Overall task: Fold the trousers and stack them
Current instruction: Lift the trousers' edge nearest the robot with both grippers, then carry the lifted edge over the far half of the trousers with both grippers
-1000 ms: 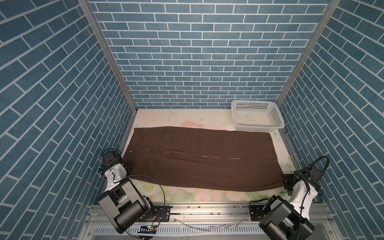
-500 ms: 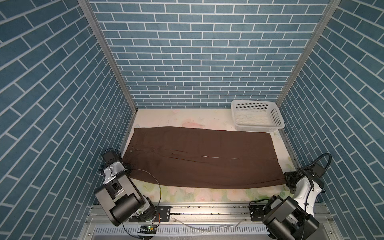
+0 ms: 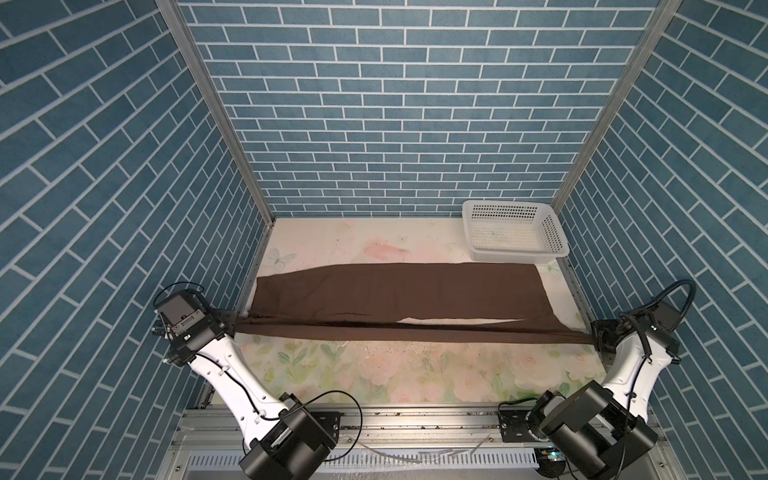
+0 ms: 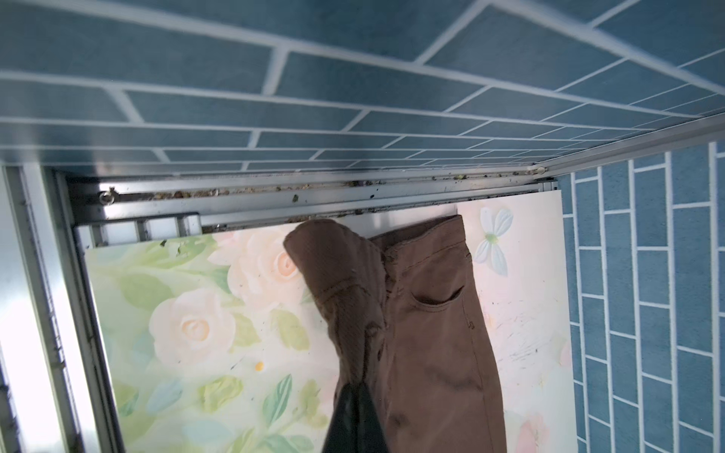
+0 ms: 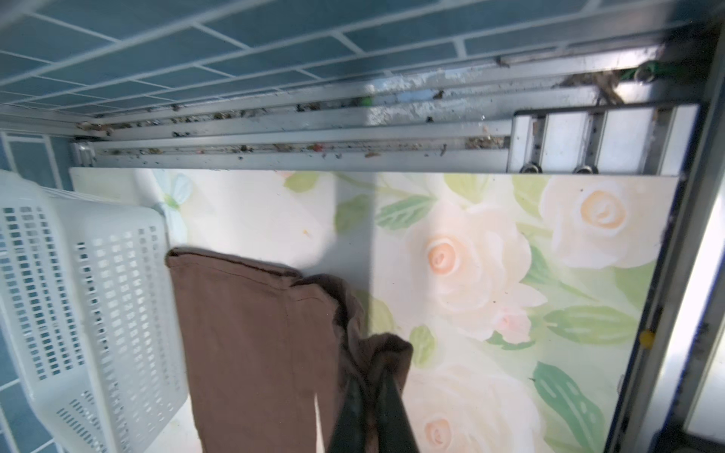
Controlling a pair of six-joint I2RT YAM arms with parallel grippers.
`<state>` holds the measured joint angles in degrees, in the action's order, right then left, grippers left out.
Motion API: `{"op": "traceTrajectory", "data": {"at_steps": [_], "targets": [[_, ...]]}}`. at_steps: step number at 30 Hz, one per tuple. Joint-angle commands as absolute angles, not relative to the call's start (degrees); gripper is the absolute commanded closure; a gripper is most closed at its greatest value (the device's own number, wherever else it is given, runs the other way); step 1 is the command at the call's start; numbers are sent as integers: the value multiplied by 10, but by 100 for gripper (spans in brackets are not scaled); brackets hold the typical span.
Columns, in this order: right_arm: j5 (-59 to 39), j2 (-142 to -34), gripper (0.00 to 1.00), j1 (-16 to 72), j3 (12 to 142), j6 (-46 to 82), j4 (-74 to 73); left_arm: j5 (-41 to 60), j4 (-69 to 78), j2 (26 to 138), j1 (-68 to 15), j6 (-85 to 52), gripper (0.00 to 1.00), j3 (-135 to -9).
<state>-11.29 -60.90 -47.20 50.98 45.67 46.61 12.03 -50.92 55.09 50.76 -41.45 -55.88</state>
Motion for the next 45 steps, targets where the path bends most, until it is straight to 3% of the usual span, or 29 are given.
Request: {"op": "traceTrajectory", "data": {"at_steps": [1, 9, 15, 25, 36, 45], "targets": [[-31, -623, 100, -481, 579, 469, 418, 97, -493, 550, 548, -396, 100, -606], [-47, -601, 100, -475, 525, 533, 308, 92, -480, 579, 549, -402, 100, -655], [-25, -641, 100, -424, 576, 495, 295, 134, -429, 636, 533, -414, 100, -669], [50, -706, 100, -322, 639, 439, 264, 14, -421, 715, 386, -390, 100, -736], [85, -765, 100, -283, 668, 413, 242, -27, -415, 785, 335, -391, 100, -765], [140, -730, 100, -280, 663, 407, 252, -46, -430, 787, 329, -390, 100, -798]]}}
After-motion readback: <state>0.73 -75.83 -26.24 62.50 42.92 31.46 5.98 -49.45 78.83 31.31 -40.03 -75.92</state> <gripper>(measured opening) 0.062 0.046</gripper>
